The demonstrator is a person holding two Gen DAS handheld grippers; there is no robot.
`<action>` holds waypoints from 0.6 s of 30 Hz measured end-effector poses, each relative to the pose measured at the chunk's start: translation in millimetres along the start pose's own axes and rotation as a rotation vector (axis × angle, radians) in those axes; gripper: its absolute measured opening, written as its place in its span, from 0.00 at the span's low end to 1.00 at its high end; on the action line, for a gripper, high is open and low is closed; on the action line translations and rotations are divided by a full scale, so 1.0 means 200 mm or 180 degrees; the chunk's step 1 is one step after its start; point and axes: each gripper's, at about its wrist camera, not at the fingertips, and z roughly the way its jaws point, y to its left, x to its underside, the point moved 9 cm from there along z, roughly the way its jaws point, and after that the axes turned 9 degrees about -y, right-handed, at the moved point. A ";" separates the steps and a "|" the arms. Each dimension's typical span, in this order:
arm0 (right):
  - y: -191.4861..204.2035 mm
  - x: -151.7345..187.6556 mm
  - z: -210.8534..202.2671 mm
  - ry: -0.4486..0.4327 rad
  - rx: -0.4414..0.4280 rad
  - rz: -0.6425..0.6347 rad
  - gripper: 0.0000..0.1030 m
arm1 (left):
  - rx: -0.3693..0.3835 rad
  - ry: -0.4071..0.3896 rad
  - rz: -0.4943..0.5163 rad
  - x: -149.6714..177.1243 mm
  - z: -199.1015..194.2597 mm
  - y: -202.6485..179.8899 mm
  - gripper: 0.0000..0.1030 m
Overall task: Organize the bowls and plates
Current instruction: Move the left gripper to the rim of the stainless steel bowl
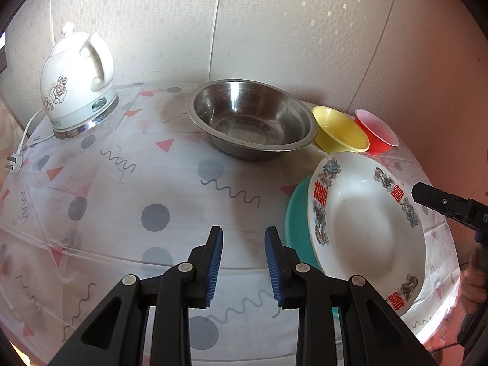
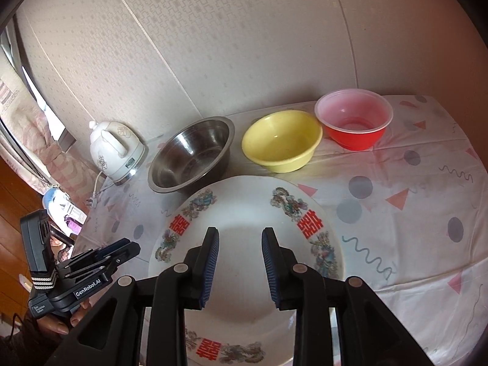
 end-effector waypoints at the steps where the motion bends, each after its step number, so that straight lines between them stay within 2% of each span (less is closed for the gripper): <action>1: 0.02 -0.01 0.03 0.0027 -0.0029 0.0001 0.28 | -0.0014 0.0004 -0.0015 -0.01 0.00 0.01 0.28; 5: 0.10 -0.03 0.12 0.0119 -0.0137 0.0018 0.28 | -0.0099 0.0034 -0.0115 -0.03 0.03 0.10 0.28; 12: 0.21 -0.12 0.29 0.0193 -0.0280 0.0128 0.28 | -0.0234 0.0106 -0.0479 -0.12 0.09 0.28 0.28; 18: 0.24 -0.18 0.44 0.0281 -0.0268 0.0253 0.29 | -0.0126 0.0014 -0.0723 -0.25 0.13 0.34 0.28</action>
